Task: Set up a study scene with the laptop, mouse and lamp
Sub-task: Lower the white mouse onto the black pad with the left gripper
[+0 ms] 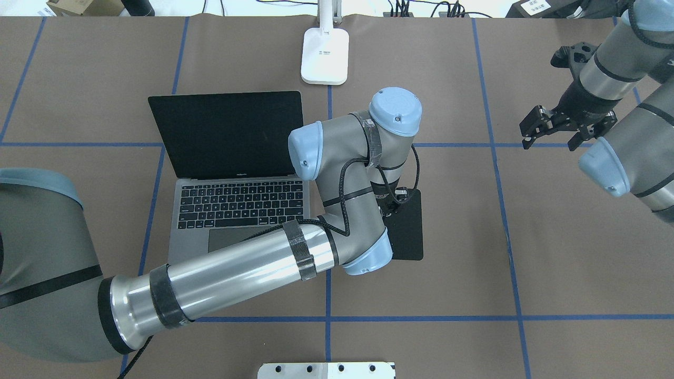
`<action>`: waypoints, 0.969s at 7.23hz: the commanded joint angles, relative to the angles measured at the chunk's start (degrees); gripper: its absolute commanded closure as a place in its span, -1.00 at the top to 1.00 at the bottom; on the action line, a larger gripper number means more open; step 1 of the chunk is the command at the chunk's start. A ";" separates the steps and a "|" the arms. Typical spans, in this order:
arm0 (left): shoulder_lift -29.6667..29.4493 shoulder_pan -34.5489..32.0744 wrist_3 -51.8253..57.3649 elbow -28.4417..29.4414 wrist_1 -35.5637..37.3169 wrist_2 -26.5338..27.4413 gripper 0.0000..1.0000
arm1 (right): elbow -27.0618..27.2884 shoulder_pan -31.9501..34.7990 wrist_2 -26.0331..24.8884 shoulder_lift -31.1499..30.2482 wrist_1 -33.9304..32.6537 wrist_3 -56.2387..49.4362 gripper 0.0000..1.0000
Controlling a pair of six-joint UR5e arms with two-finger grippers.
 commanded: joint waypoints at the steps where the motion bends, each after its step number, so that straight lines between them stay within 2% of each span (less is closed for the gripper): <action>1: -0.18 0.32 0.51 0.81 -0.11 0.01 -0.25 | 0.09 0.00 0.03 0.01 0.00 0.00 0.98; 2: -0.18 0.58 0.51 1.07 -0.20 0.01 -0.08 | 0.00 0.00 0.03 0.01 0.00 0.00 0.99; 3: -0.18 0.85 0.42 1.07 -0.11 0.01 0.26 | 0.09 0.00 0.03 0.01 0.00 0.00 0.99; 5: -0.26 1.28 0.33 1.07 -0.20 0.10 0.41 | 0.09 0.00 0.03 0.10 0.00 0.00 0.98; 7: -0.27 1.29 0.33 1.07 -0.20 0.71 0.97 | 0.35 0.00 0.73 0.10 0.09 0.09 0.98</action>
